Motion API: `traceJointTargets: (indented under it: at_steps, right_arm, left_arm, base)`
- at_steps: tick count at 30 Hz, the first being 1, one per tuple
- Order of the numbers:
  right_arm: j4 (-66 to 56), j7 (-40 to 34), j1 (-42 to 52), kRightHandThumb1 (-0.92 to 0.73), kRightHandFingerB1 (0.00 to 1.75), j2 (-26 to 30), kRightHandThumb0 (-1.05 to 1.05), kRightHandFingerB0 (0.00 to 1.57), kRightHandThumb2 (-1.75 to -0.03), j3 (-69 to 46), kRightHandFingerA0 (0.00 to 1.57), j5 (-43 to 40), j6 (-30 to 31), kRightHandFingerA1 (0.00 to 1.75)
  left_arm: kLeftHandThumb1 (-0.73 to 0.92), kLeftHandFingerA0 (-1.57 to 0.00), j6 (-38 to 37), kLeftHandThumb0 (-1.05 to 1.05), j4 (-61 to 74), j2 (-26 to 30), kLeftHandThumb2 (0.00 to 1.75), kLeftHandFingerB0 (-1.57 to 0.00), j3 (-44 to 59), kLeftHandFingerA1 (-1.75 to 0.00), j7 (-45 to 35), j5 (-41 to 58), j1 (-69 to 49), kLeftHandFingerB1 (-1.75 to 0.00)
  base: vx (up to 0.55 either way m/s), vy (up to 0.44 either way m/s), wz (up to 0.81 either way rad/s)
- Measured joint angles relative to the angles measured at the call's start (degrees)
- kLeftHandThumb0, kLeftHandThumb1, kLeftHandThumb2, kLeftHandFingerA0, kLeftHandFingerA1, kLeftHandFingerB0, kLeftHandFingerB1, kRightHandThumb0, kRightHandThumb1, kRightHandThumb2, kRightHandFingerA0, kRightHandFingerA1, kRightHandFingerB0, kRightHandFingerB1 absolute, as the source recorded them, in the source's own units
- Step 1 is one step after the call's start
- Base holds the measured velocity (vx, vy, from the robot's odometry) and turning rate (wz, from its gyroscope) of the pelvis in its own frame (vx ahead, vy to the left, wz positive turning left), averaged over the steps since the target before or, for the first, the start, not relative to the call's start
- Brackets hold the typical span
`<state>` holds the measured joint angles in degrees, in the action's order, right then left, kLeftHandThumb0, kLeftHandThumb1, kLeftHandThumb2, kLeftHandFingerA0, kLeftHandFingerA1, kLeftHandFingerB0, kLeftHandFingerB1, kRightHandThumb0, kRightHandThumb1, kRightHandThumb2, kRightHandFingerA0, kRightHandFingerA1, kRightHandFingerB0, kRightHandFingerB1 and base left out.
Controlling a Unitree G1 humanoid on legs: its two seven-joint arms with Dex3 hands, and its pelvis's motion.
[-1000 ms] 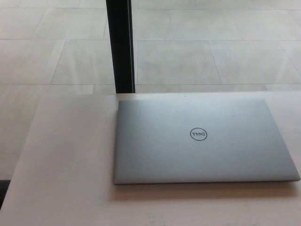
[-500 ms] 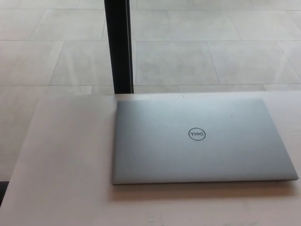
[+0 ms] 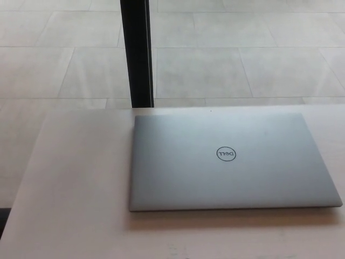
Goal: The robot uses its right hand to push down on the lid of a laptop kept in the middle of the desk to close it
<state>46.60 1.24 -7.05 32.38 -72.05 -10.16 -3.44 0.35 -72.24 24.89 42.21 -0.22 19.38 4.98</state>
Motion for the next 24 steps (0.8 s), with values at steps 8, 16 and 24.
traceJointTargets:
  at_steps: [8,16,24]
  right_arm:
    - [3.8,-3.7,-1.3,-0.92,1.06,-2.2,-0.93,0.29,-0.85,-7.4,0.74,-6.3,2.4,1.67]
    - [6.7,-7.5,-3.3,-0.76,0.78,-2.5,-0.57,0.16,-1.30,-9.5,1.14,-12.0,4.3,1.36]
    - [7.1,-10.4,-5.0,-0.92,1.23,-3.0,-0.96,0.32,-0.74,-6.9,0.54,-17.3,4.9,1.67]
  left_arm:
    - [0.92,-0.51,0.0,-0.85,0.0,0.0,0.74,-0.45,0.0,-0.64,0.0,0.0,0.1,-0.48]
    - [0.92,-0.56,0.0,-0.83,0.0,0.0,0.71,-0.50,0.2,-0.66,0.0,0.3,0.6,-0.51]
    - [0.74,-0.52,0.0,-0.81,0.0,0.3,1.15,-0.43,0.4,-0.70,0.1,1.2,1.7,-0.59]
  base:
    - [0.00,0.000,0.00]
    - [0.00,0.000,0.00]
    - [0.00,0.000,0.00]
